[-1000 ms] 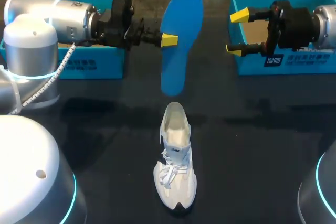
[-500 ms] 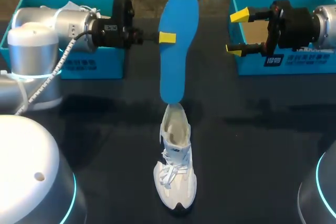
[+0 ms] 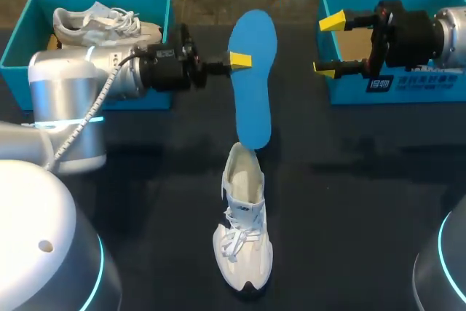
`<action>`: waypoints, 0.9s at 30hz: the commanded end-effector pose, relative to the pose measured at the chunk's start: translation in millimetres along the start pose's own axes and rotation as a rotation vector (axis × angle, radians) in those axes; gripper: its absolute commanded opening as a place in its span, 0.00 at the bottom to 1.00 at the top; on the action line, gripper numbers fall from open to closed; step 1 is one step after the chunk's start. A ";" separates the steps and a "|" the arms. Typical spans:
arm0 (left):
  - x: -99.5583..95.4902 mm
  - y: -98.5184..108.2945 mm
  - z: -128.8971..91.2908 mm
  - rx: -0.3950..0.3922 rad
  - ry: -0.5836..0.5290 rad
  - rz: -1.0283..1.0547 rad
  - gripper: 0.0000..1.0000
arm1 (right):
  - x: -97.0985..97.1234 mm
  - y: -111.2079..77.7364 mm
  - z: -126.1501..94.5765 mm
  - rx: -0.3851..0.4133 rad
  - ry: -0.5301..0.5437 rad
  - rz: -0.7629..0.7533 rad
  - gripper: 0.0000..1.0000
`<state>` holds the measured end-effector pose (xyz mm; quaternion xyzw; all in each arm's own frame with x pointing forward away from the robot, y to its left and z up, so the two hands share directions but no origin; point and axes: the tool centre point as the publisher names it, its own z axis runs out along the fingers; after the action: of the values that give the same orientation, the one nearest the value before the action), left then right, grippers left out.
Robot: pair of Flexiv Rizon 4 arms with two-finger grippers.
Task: Take the shoe out of the shoebox, open the shoe tongue, remove and reinsert the insole, then place the shoe into the shoebox
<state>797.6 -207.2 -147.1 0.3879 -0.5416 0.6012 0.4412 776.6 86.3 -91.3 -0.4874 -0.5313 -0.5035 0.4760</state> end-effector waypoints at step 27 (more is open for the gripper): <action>-13.3 -8.2 9.1 0.200 -0.122 -0.358 0.00 | 64.3 7.9 18.6 0.099 -0.928 -0.028 1.00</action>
<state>810.0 -216.1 -155.2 0.5529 -0.4295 0.5390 0.4683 777.0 103.5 -37.2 -0.5879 -0.6813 -0.3135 0.3033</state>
